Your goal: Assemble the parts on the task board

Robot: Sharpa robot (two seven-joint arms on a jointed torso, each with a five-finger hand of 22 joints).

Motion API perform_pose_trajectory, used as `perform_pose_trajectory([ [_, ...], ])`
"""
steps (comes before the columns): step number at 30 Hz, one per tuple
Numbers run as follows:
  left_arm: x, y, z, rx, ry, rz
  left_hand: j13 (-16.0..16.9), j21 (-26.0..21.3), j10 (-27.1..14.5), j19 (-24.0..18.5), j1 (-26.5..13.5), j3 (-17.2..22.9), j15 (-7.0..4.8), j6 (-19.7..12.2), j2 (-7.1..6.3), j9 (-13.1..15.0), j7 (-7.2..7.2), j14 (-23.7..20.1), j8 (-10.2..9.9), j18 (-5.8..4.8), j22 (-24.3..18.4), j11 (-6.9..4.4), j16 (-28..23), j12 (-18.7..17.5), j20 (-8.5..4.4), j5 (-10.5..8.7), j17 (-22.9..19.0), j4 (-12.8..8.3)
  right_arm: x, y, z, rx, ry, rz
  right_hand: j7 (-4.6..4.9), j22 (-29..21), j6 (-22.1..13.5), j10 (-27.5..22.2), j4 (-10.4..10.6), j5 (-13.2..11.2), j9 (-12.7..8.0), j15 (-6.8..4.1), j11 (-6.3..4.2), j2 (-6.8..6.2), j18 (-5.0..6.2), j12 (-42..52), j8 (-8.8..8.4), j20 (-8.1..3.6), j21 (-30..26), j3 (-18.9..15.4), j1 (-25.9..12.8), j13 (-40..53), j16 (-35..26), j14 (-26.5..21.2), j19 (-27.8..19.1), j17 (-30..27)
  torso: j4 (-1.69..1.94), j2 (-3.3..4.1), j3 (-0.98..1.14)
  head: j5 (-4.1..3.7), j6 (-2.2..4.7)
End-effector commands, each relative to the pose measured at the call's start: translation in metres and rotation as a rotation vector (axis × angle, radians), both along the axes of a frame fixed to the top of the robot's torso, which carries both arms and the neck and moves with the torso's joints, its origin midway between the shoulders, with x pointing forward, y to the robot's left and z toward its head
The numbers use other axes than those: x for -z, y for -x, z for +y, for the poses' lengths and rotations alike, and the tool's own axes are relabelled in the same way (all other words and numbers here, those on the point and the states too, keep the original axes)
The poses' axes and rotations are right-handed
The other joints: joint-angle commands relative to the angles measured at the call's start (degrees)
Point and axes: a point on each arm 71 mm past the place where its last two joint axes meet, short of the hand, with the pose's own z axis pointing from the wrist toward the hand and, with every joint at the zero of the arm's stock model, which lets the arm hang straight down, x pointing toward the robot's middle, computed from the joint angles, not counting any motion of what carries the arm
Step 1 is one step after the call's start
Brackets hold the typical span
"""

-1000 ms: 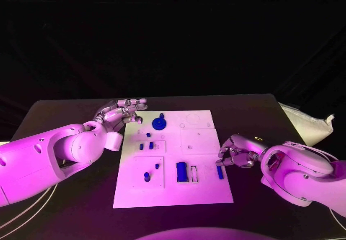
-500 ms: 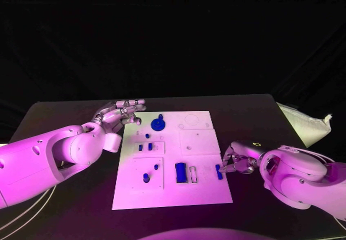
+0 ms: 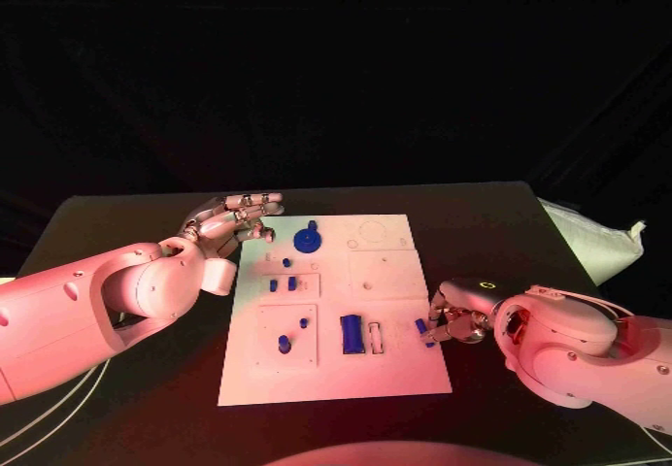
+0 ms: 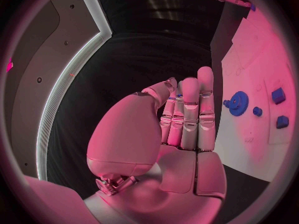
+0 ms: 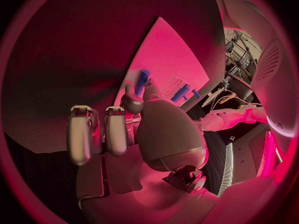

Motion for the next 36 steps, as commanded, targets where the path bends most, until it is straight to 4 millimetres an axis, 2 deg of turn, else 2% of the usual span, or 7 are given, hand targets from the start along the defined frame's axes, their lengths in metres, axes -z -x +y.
perform_pose_trajectory([
  [1,-0.001,0.001,-0.003,0.020,0.011,-0.008,0.1,0.0,-0.4,-0.3,0.3,0.1,0.00,-0.3,0.28,0.0,-0.09,-0.3,0.3,0.60,0.1,0.11,0.2,0.2,-0.02,0.16,-0.1,-0.4,0.004,0.001,0.003,-0.020,0.039,0.009,-0.18,4.3,0.5,0.3,-0.2,0.0,-0.1,-0.27,-0.19,0.19,-0.27,0.1,-0.20,0.02,0.1,0.2,1.3,0.1,-0.1,3.1,0.3,0.4,0.03,0.01,-0.05,0.07,-0.11],
  [7,-0.001,0.001,-0.002,0.020,0.011,-0.007,0.1,0.0,-0.4,-0.3,0.3,0.1,0.00,-0.3,0.28,0.0,-0.09,-0.3,0.3,0.60,0.1,0.11,0.2,0.2,-0.02,0.16,-0.1,-0.4,0.009,0.000,0.007,-0.039,0.101,0.009,-0.24,4.1,0.6,0.1,-1.5,-0.3,-0.1,-0.40,-0.31,0.41,-0.22,-0.6,-0.54,-0.15,0.0,0.9,4.0,-0.3,-0.4,3.1,0.2,0.1,0.06,0.00,-0.08,0.23,-0.23],
  [16,-0.001,0.001,-0.002,0.020,0.010,-0.006,0.1,0.0,-0.4,-0.3,0.3,0.1,0.00,-0.3,0.28,0.0,-0.09,-0.3,0.3,0.60,0.1,0.11,0.2,0.2,-0.02,0.16,-0.1,-0.4,0.017,-0.001,0.019,-0.098,0.173,-0.003,-0.07,3.3,0.4,-0.6,-2.6,-1.3,-0.3,-0.32,-0.20,0.31,-0.04,-2.1,-1.08,-0.13,-0.6,1.3,5.9,-1.2,-1.1,2.9,-0.4,-0.7,0.08,0.00,-0.08,0.50,-0.31],
  [18,-0.001,0.001,-0.002,0.021,0.010,-0.005,0.1,0.0,-0.4,-0.3,0.3,0.1,0.00,-0.3,0.28,0.0,-0.09,-0.3,0.3,0.60,0.1,0.11,0.2,0.2,-0.02,0.16,-0.1,-0.4,0.020,-0.002,0.022,-0.122,0.205,-0.007,-0.06,3.2,0.4,-0.7,-3.0,-1.3,-0.3,-0.33,-0.20,0.42,-0.01,-2.4,-1.22,-0.12,-0.7,1.7,6.6,-1.4,-1.2,2.8,-0.5,-0.8,0.03,-0.01,-0.01,0.65,-0.41],
  [24,-0.001,0.002,-0.002,0.022,0.008,-0.004,0.1,0.0,-0.4,-0.3,0.3,0.1,0.00,-0.3,0.28,0.0,-0.09,-0.3,0.3,0.60,0.1,0.11,0.2,0.2,-0.02,0.16,-0.1,-0.4,0.025,-0.001,0.027,-0.167,0.276,0.012,-0.04,3.1,0.7,-0.8,-3.9,-3.5,-0.4,-0.32,-0.19,0.79,0.02,-3.0,-1.49,-0.11,-0.8,2.4,7.9,-1.7,-1.2,2.8,-0.6,-0.7,0.01,-0.02,-0.07,0.74,-0.47],
  [29,-0.001,0.002,-0.002,0.023,0.007,-0.004,0.1,0.0,-0.4,-0.3,0.3,0.1,0.00,-0.3,0.28,0.0,-0.09,-0.3,0.3,0.60,0.1,0.11,0.2,0.2,-0.02,0.16,-0.1,-0.4,0.025,-0.001,0.030,-0.174,0.275,0.001,-0.15,3.1,0.9,-0.9,-4.6,-4.3,-0.4,-0.39,-0.30,1.62,0.01,-3.2,-1.69,-0.15,-0.8,3.6,9.1,-1.9,-1.3,2.8,-0.5,-0.7,-0.06,-0.05,-0.03,0.83,-0.50],
  [36,-0.001,0.002,-0.002,0.024,0.005,-0.005,0.1,0.0,-0.5,-0.4,0.3,0.1,0.01,-0.3,0.29,0.0,-0.11,-0.3,0.3,0.60,0.1,0.10,0.2,0.3,-0.02,0.17,-0.1,-0.5,0.020,0.000,0.031,-0.139,0.198,-0.035,-0.45,3.5,1.2,-0.8,-6.4,-2.5,-0.6,-0.72,-0.64,3.47,-0.07,-3.1,-2.04,-0.44,-0.6,7.2,12.3,-1.7,-1.0,3.0,-0.2,-0.2,-0.02,-0.09,-0.03,0.89,-0.50],
])
